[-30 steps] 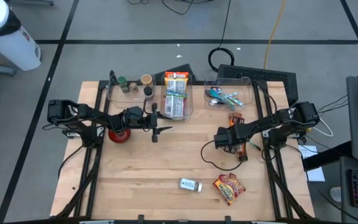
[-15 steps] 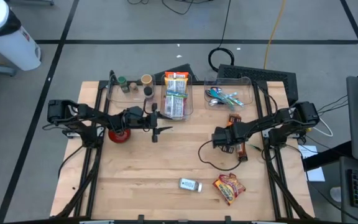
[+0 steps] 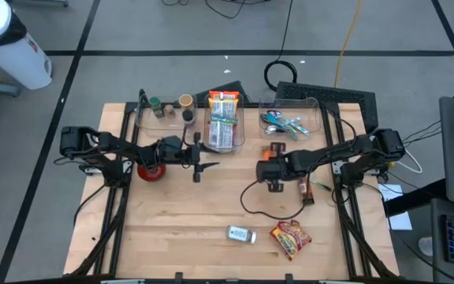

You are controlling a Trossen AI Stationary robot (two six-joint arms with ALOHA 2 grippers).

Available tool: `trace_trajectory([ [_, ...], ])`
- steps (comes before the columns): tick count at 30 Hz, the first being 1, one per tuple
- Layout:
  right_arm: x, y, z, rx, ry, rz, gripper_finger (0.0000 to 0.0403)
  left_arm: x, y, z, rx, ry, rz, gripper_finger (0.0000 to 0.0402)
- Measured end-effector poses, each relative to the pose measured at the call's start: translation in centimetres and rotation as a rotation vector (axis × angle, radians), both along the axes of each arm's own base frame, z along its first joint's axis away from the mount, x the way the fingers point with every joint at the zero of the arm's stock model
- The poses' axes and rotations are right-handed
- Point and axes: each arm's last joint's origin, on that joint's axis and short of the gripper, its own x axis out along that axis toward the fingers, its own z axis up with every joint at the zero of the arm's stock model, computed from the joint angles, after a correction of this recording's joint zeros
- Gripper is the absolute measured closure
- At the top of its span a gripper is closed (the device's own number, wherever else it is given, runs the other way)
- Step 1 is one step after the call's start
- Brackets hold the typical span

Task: Pick & Place Food Item
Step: Put the orange seasoning pack into the left transparent bin

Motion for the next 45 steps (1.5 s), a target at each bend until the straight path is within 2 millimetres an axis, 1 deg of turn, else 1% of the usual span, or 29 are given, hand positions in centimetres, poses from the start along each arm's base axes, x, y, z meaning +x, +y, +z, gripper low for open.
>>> trace_trajectory([
  [4, 1.4, 0.2, 0.5, 0.002, -0.096, 0.124, 0.0403, 1.2, -0.8, 0.9, -0.015, 0.012, -0.037, 0.0215],
  [7, 2.2, 0.1, 0.7, 0.054, -0.161, 0.195, 0.0403, 2.5, -1.7, 1.6, -0.011, 0.085, -0.077, 0.0215],
  [11, 2.9, -0.1, 1.0, 0.137, -0.225, 0.26, 0.0403, 4.2, -2.8, 3.2, 0.017, 0.192, -0.119, 0.0215],
  [15, 3.3, -0.1, 1.2, 0.136, -0.256, 0.301, 0.0403, 5.0, -3.5, 4.4, 0.044, 0.19, -0.144, 0.0215],
  [18, 3.5, 0.1, 1.4, 0.145, -0.278, 0.336, 0.0403, 5.3, -3.7, 5.0, 0.061, 0.174, -0.119, 0.0215],
  [22, 3.9, 0.2, 1.8, 0.121, -0.328, 0.38, 0.0403, 5.3, -3.8, 5.0, 0.093, 0.176, -0.07, 0.0215],
  [28, 4.6, 0.2, 2.4, 0.066, -0.396, 0.455, 0.0403, 5.3, -3.9, 5.0, 0.06, 0.176, -0.068, 0.0215],
  [37, 5.3, -0.5, 3.2, 0.021, -0.495, 0.469, 0.0403, 5.4, -4.8, 5.3, 0.04, 0.147, -0.09, 0.0215],
  [45, 5.8, -0.5, 3.8, -0.009, -0.559, 0.49, 0.0403, 5.4, -4.5, 5.3, -0.001, 0.147, -0.056, 0.0215],
])
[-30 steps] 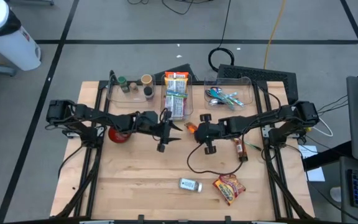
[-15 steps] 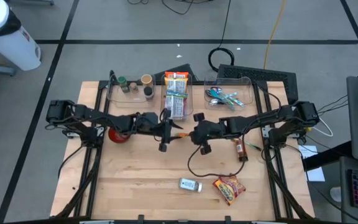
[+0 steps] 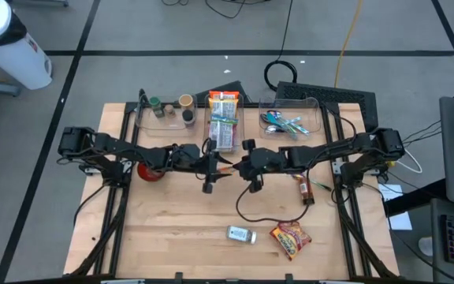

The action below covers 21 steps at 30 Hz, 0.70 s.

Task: Pick & Place Food Item
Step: Put the orange seasoning pack into the left transparent bin

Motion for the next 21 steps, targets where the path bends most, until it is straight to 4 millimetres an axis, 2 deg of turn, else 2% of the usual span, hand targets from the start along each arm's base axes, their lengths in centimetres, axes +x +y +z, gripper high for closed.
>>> trace_trajectory([
  [4, 0.07, 0.0, 0.12, -0.004, -0.013, 0.003, 0.0403, -0.01, 0.22, 0.0, 0.011, 0.0, 0.065, 0.0215],
  [15, 0.4, 0.01, 0.65, -0.018, -0.075, 0.01, 0.0403, -0.06, 0.29, -0.16, -0.009, 0.017, 0.081, 0.0215],
  [21, 0.46, 0.01, 0.75, -0.02, -0.087, 0.01, 0.0403, -0.16, 1.0, -0.38, -0.048, 0.038, 0.117, 0.0215],
])
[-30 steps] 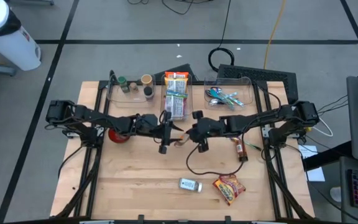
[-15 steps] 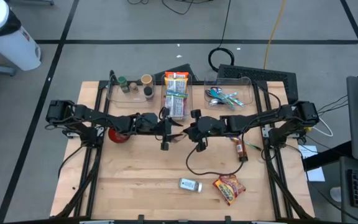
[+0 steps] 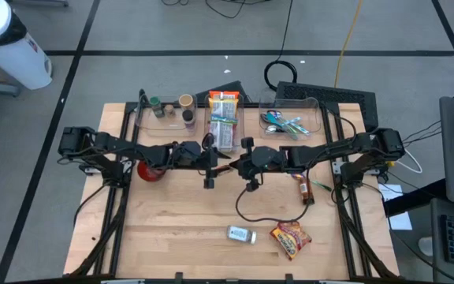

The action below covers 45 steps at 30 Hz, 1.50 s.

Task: Pick & Place Food Item
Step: Put the orange seasoning pack into the left transparent bin

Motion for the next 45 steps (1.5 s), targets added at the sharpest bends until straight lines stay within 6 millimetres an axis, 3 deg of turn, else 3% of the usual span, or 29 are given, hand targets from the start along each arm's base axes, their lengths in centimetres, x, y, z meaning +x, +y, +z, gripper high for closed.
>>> trace_trajectory([
  [23, 0.07, 0.0, 0.13, -0.002, -0.015, 0.001, 0.0403, -0.03, 0.71, -0.04, -0.049, -0.002, 0.044, 0.022],
  [39, 0.1, -0.02, 0.18, -0.001, -0.021, -0.003, 0.0403, -0.03, 0.69, -0.03, -0.052, -0.004, 0.044, 0.0391],
  [45, 0.12, -0.02, 0.24, 0.0, -0.029, -0.003, 0.0401, 0.02, 0.72, 0.12, -0.048, -0.022, 0.045, 0.0397],
])
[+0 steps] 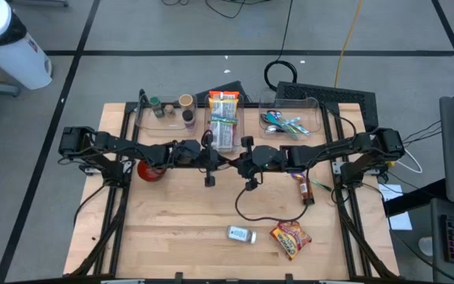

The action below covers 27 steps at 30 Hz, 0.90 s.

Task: Pick & Place Food Item
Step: Put the orange seasoning pack into the left transparent bin

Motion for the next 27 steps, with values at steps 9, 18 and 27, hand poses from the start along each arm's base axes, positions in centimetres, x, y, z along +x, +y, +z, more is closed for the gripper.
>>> trace_trajectory([
  [9, -0.5, -0.2, 1.2, -0.042, -0.049, -0.087, 0.0326, 0.0, 0.0, 0.1, -0.005, -0.008, 0.009, 0.0398],
  [18, -2.6, -0.3, 2.2, 0.04, -0.106, -0.127, 0.0223, -0.9, 0.7, 1.7, 0.014, -0.058, 0.07, 0.0399],
  [27, -7.3, -0.9, 0.6, 0.143, -0.348, -0.162, 0.0205, -4.0, 1.8, 5.4, 0.018, -0.095, 0.118, 0.04],
])
